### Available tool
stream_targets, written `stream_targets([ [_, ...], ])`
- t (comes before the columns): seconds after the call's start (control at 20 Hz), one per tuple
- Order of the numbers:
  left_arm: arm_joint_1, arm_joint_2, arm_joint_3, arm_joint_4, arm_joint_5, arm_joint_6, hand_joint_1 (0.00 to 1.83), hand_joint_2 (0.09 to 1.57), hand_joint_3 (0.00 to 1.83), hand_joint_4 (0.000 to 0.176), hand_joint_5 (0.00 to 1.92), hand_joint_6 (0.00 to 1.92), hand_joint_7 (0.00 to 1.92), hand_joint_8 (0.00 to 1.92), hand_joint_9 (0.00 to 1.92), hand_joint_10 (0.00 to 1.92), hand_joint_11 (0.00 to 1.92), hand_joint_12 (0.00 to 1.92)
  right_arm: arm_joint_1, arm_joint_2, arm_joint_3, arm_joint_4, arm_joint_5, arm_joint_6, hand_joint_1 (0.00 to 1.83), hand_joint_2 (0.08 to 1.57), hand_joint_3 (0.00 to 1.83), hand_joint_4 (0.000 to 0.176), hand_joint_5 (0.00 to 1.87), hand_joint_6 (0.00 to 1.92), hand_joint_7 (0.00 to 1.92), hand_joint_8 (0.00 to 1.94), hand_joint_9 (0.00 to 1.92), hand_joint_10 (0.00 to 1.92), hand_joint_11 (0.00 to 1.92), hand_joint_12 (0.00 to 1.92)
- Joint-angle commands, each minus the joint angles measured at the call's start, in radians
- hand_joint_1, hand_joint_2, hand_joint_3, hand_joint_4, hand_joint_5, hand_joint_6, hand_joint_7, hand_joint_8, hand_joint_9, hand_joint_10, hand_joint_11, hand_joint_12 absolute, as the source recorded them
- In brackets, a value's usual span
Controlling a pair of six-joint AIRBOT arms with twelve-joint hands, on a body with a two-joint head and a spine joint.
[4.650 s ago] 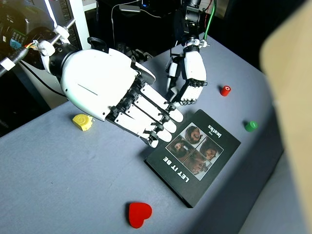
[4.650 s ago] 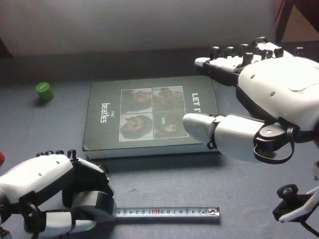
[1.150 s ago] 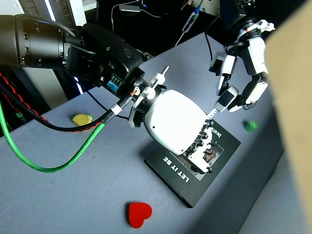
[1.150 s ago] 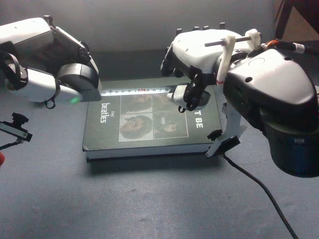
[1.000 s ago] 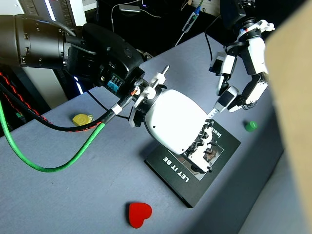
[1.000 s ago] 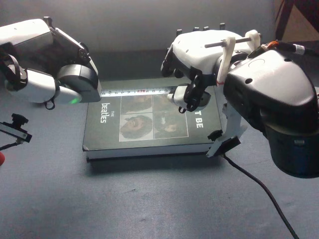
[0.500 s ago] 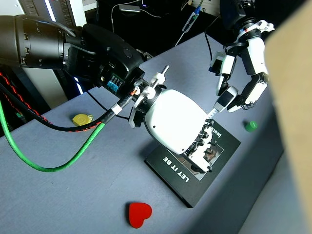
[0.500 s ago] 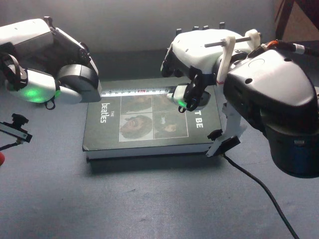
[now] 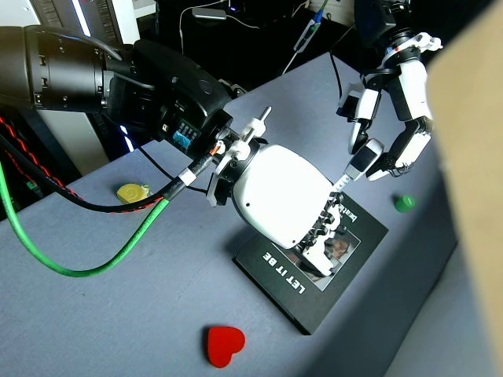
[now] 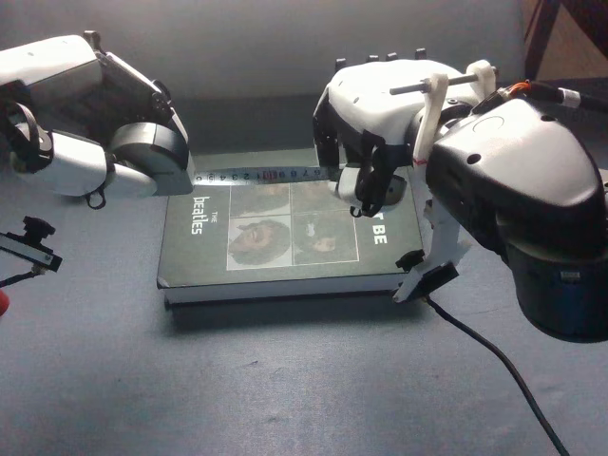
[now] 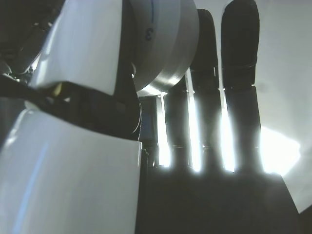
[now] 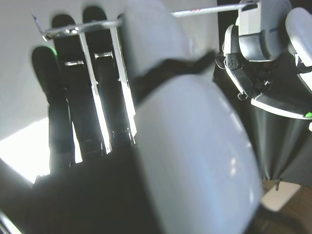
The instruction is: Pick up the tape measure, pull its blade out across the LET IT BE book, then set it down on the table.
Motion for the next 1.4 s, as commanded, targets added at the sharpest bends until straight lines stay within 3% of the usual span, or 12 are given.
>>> stream_targets([
  [0.0,-0.009,0.003,0.001,-0.012,-0.122,-0.010,1.39,1.08,0.00,0.000,1.00,0.75,1.12,0.73,0.96,1.22,0.91,1.11,0.007,0.002,0.002,-0.074,0.026,0.006,1.19,1.15,0.00,0.028,0.90,1.10,0.93,1.11,0.76,0.99,0.59,1.52],
  [0.35,-0.007,0.003,0.000,-0.012,-0.129,-0.015,1.39,1.08,0.00,0.000,1.02,0.74,1.08,0.79,0.98,1.21,0.91,1.09,0.003,0.011,0.001,-0.074,0.027,0.007,1.20,1.15,0.00,0.003,0.88,1.08,0.95,1.13,0.77,1.00,0.59,1.51],
  [1.0,-0.003,0.003,0.000,-0.016,-0.133,-0.016,1.39,1.08,0.00,0.000,1.04,0.71,1.04,0.84,0.98,1.21,0.91,1.08,-0.018,0.123,-0.026,-0.124,0.003,0.018,1.20,1.15,0.00,0.005,0.88,1.08,0.95,1.13,0.77,1.00,0.60,1.51],
  [1.05,-0.003,0.003,0.000,-0.017,-0.133,-0.016,1.39,1.08,0.00,0.000,1.04,0.71,1.04,0.84,0.98,1.21,0.91,1.08,-0.020,0.130,-0.026,-0.125,-0.001,0.018,1.19,1.15,0.00,0.021,0.89,1.09,0.93,1.14,0.76,1.02,0.62,1.51],
  [1.1,-0.003,0.003,0.000,-0.017,-0.133,-0.016,1.39,1.08,0.00,0.000,1.03,0.71,1.05,0.84,0.98,1.21,0.94,1.09,-0.020,0.138,-0.026,-0.125,-0.007,0.018,1.19,1.16,0.00,0.025,0.90,1.09,0.92,1.14,0.76,1.02,0.61,1.51],
  [1.35,-0.003,0.002,0.001,-0.017,-0.133,-0.016,1.39,1.08,0.00,0.000,1.06,0.67,1.03,0.85,0.99,1.20,0.91,1.07,-0.023,0.171,-0.023,-0.125,-0.026,0.020,1.19,1.16,0.00,0.024,0.89,1.10,0.92,1.14,0.76,1.02,0.60,1.51],
])
